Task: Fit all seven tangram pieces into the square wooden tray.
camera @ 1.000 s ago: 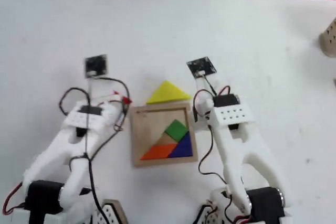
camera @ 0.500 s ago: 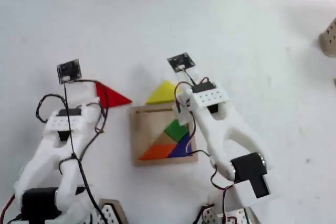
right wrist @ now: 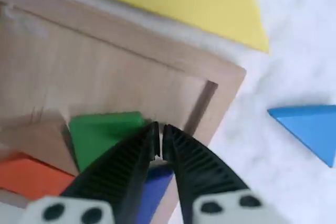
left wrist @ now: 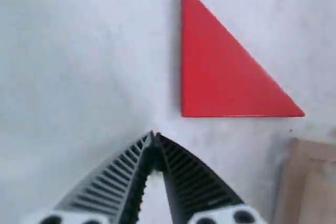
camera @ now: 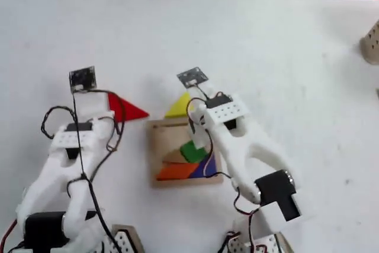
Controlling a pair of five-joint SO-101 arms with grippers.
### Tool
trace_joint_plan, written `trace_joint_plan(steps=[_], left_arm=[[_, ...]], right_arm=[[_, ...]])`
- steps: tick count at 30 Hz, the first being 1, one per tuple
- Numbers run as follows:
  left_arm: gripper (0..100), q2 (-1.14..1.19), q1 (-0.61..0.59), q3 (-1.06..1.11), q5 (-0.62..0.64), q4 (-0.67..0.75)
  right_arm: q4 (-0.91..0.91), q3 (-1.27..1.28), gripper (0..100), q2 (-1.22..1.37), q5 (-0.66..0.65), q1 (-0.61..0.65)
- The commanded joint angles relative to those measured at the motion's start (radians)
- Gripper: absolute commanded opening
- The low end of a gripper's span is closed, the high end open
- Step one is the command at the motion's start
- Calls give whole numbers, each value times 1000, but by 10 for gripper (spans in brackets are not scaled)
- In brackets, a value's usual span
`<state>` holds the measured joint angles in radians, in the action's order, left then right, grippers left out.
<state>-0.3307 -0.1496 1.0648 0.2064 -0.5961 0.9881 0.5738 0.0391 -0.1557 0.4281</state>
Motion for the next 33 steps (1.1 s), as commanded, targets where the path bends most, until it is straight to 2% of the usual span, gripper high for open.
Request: trace_joint_plan(steps=[1,5,8,15,19,27,33], left_arm=[[20,-38,18,-5,-9,23],[20,-38,18,-5,-9,23],[20,-38,18,-5,-9,23],[20,-38,16,-9,-9,23],[20,-38,13,-9,-9,23],[20,-38,15,-11,-9,25],[20,-36,15,-5,-9,58]], right_arm=[[18,-77,18,-22,5,-33],[79,-169,18,-53,8,-62],[93,-219,18,-65,9,-33],[73,-242,18,-39,8,217],[56,-239,18,31,8,306],[104,-242,18,170,8,292],[148,-239,18,116,3,286]])
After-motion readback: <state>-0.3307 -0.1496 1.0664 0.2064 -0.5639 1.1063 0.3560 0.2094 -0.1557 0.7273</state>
